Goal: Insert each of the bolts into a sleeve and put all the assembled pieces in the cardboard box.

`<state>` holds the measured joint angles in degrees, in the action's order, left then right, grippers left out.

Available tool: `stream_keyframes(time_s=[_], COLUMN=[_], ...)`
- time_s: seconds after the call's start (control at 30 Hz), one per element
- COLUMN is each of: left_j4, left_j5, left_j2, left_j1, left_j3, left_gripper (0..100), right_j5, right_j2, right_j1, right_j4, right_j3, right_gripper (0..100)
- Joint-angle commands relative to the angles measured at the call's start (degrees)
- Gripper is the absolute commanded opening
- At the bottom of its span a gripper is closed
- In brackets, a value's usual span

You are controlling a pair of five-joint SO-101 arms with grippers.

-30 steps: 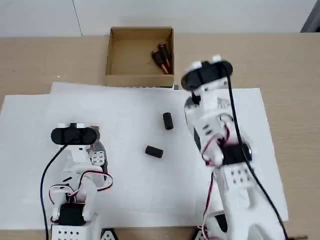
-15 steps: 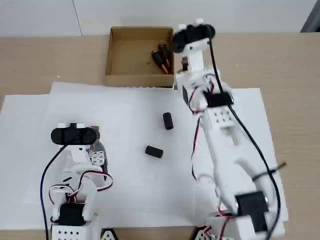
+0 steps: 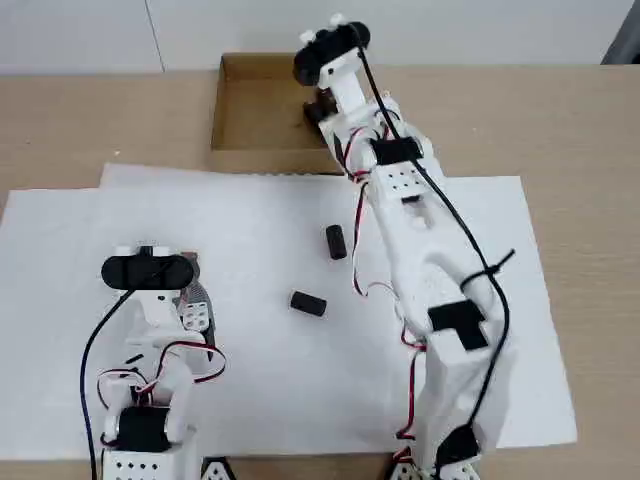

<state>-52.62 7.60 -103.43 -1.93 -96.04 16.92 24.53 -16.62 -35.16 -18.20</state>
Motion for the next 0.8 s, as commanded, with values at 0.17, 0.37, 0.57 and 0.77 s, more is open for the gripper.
stream_keyframes(time_s=[0.17,0.37,0.57,0.77], left_j4=[-0.18,-0.18,-0.18,-0.18], left_j5=[-0.44,-0.44,-0.44,-0.35], left_j2=[-0.53,-0.53,-0.53,-0.53], left_j1=[-0.26,-0.26,-0.26,-0.26], left_j3=[0.4,0.4,0.4,0.4], left_gripper=[1,1,1,1], right_j5=[6.59,12.66,14.07,15.03], right_j2=[9.98,18.07,24.48,29.14], right_j1=[-0.4,-1.36,-2.86,-4.35], right_j4=[1.63,1.63,1.71,1.36], right_j3=[-20.48,-27.96,-34.9,-39.47], right_gripper=[0.3,0.5,0.8,4.3])
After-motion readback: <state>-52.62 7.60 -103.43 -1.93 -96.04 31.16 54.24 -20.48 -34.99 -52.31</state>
